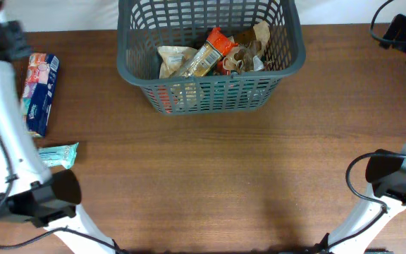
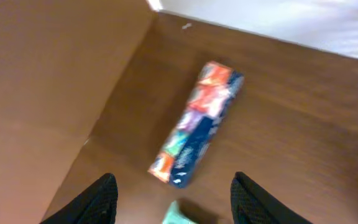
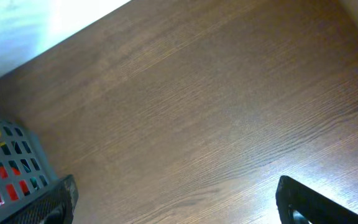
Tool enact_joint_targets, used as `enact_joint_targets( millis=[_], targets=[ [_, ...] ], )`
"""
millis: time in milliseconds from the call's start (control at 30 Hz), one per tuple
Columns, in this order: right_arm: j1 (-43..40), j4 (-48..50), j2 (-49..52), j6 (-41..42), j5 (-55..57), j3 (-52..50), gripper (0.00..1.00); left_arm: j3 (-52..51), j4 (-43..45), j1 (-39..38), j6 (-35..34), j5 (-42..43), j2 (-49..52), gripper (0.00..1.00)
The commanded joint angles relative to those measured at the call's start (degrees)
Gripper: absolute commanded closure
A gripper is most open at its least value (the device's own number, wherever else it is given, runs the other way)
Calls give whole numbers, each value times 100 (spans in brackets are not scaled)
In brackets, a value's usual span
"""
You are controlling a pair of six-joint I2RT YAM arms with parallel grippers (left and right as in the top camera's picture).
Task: Pack container
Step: 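Move the left gripper to the blue Kleenex box and grasp it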
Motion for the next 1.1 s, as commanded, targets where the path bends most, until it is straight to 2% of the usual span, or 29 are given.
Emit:
enact_joint_targets(
  millis=[0,133,367,467,533,633,767,1067],
  targets=[
    [-7,-2,-72,42,50,20,1,2,-31,404,184,450,-131,46],
    [-7,-2,-72,42,50,20,1,-251,-26,765,940,1368,-37,45],
    [-7,-2,-72,42,50,20,1,-337,188,898,1458,1499,608,40],
    [-7,-2,-72,42,50,20,1,-337,273,883,1773,1506,925,35],
    [-7,-2,-72,42,50,20,1,-337,280,885,2081,1707,1121,35],
    [-7,-2,-72,42,50,20,1,-337,306,890,2387,1954,1364,29],
    [-7,-2,-72,42,50,20,1,-337,481,914,2546,1950,1644,15],
    [-7,-2,-72,42,50,20,1,-339,1051,938,2555,1952,2094,13]
  ],
)
